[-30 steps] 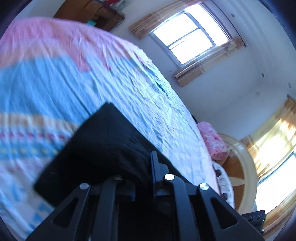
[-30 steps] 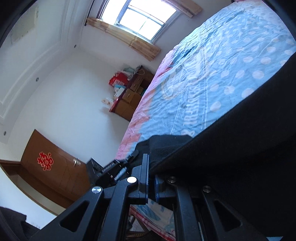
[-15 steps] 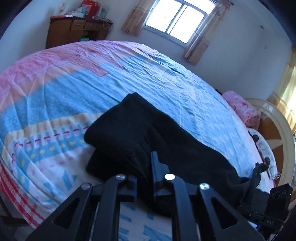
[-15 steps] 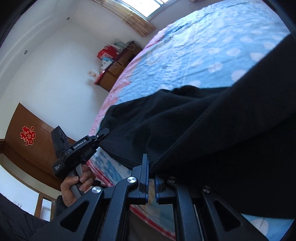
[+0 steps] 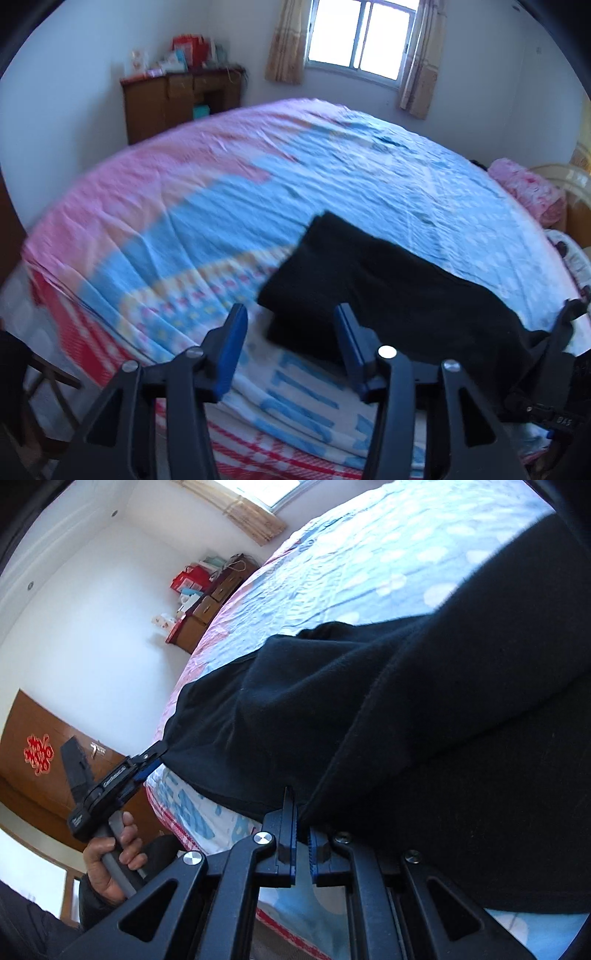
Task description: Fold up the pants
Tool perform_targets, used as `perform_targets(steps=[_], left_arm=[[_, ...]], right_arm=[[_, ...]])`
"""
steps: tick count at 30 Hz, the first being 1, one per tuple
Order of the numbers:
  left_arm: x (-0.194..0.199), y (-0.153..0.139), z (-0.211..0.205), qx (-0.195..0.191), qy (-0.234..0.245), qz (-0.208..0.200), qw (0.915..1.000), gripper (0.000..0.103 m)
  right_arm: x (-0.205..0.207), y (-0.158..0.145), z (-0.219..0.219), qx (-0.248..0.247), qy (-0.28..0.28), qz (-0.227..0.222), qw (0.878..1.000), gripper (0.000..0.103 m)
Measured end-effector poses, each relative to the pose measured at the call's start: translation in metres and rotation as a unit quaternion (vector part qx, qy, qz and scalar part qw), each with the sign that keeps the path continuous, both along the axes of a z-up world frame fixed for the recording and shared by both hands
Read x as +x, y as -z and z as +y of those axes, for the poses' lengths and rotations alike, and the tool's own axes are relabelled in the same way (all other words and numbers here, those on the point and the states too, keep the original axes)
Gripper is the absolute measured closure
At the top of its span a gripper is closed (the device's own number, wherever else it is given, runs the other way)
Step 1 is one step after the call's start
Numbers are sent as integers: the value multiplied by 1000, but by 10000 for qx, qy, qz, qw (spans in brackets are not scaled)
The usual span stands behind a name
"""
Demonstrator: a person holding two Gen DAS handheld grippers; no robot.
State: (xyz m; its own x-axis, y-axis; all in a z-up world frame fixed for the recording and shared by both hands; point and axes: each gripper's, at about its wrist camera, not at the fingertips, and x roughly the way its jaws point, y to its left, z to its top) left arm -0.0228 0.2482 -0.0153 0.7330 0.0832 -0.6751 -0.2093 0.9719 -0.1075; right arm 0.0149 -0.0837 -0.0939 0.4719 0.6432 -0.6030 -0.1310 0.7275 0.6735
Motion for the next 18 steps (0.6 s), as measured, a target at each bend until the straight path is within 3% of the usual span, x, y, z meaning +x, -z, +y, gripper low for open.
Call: perform_targets(steps=[1,4,7,11,12,16,18], left_arm=[[-3,-9,-2,209,-64,-136,9997,52],[0,-27,-3,293,-36,-376,9989,48],[13,-36,-6,7,143,-528,9985,48],[40,-24,-26,-149,432,-449,9979,48],[47,-17,-29,-203,473,-341,9981,50],[71,15,-37,-637,573,155,9962,52],[67,20,-46,-394,554,95,9976,53]], right_arm=[[1,1,-1,46,26,18,10000,98],[2,3,-2,110,21,46,9999,98],[3,2,-9,241,-75,273,9993,91],[-7,-13,-30,337,-115,333,9988,67],[-10,-19,-36,421,-123,301,9986,65],[-17,-65,-57,764,-251,-355,9961,65],[-5,-85,-64,1056,-166,-692,9919,65]])
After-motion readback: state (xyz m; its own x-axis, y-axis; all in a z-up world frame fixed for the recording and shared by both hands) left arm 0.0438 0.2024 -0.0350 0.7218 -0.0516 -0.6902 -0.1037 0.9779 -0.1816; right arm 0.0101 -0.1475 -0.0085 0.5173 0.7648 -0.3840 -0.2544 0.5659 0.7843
